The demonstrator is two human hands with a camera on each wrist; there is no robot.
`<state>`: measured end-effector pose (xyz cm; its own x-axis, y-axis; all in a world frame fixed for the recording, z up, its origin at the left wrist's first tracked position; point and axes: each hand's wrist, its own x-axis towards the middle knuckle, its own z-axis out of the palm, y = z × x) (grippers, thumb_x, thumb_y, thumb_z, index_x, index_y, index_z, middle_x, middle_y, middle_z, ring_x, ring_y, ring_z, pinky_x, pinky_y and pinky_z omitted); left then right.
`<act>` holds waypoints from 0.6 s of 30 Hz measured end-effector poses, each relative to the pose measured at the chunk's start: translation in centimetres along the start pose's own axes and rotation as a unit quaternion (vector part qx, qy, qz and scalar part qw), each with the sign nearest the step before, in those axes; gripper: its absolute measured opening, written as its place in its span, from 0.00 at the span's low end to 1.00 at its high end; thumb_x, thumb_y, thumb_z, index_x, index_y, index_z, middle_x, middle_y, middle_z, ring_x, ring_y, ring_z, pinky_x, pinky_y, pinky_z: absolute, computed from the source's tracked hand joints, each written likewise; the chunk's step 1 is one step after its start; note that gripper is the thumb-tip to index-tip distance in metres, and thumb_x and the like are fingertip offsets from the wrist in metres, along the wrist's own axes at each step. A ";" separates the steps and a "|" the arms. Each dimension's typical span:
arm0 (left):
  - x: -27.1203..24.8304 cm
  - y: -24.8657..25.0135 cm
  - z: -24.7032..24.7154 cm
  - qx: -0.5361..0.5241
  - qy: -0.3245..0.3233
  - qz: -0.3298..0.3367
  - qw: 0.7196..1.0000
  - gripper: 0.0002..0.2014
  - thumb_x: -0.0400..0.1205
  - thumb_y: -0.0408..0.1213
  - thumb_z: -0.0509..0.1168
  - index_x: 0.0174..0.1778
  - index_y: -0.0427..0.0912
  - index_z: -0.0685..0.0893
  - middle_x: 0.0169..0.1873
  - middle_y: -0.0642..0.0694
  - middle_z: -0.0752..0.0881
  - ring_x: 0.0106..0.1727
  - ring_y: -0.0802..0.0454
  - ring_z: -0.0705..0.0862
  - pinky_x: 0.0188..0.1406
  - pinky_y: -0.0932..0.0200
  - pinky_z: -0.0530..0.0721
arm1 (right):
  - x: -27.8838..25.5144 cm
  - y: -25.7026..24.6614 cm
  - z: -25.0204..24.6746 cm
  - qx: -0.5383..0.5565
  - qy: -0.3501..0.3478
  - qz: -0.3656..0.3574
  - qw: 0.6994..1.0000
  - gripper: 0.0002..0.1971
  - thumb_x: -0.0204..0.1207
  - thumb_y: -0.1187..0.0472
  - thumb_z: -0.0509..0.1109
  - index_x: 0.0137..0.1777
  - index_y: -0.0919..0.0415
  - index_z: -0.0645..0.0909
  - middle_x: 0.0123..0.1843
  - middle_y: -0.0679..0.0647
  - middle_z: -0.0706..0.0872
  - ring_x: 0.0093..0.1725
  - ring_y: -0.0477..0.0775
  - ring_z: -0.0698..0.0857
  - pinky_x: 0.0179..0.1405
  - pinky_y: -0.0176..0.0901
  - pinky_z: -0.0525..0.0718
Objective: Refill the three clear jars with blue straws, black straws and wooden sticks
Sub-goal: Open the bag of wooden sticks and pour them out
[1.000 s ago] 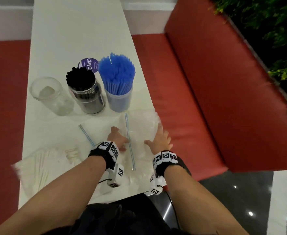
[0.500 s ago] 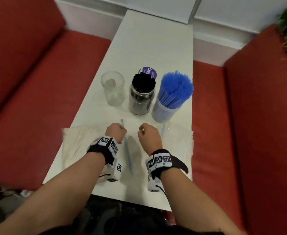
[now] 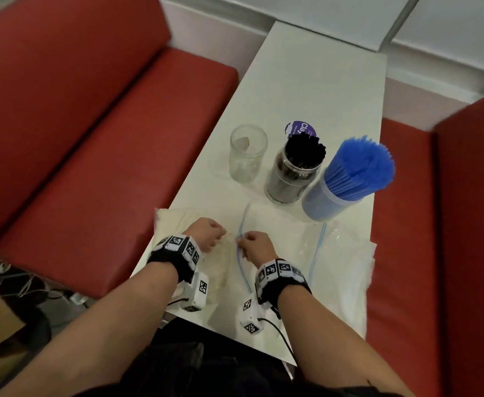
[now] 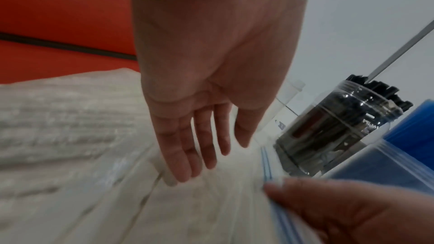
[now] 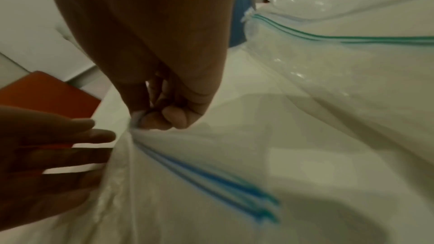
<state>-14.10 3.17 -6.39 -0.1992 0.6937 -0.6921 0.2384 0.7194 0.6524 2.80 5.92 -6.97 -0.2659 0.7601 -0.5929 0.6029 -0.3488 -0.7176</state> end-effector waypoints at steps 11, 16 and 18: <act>-1.2 11.2 -6.9 -0.106 -0.134 0.147 0.974 0.11 0.84 0.37 0.71 0.46 0.31 0.88 0.37 0.37 0.92 0.35 0.46 0.92 0.39 0.56 0.92 | -2.0 -11.8 -4.6 0.124 -0.023 -0.149 0.981 0.09 0.75 0.73 0.77 0.38 0.66 0.80 0.26 0.60 0.83 0.21 0.49 0.80 0.23 0.37 0.79; -2.4 12.9 -9.1 -0.112 -0.235 0.127 0.957 0.13 0.88 0.33 0.63 0.58 0.26 0.86 0.50 0.27 0.90 0.50 0.40 0.92 0.50 0.53 0.92 | -3.5 -13.3 -5.6 0.182 -0.081 -0.132 0.971 0.05 0.82 0.67 0.73 0.49 0.68 0.80 0.33 0.60 0.85 0.26 0.50 0.84 0.29 0.38 0.85; -2.7 13.1 -9.6 -0.119 -0.269 0.127 0.947 0.15 0.88 0.32 0.61 0.62 0.23 0.84 0.52 0.25 0.89 0.52 0.39 0.92 0.52 0.53 0.91 | -3.9 -13.6 -5.7 0.200 -0.079 -0.128 0.968 0.06 0.85 0.64 0.70 0.54 0.68 0.80 0.34 0.60 0.85 0.27 0.52 0.85 0.30 0.40 0.86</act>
<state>-19.59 11.04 7.00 0.3647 0.7734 -0.5186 -0.0211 0.5636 0.8257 -0.12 10.82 7.18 -0.4983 0.7677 -0.4030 0.1702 -0.3691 -0.9137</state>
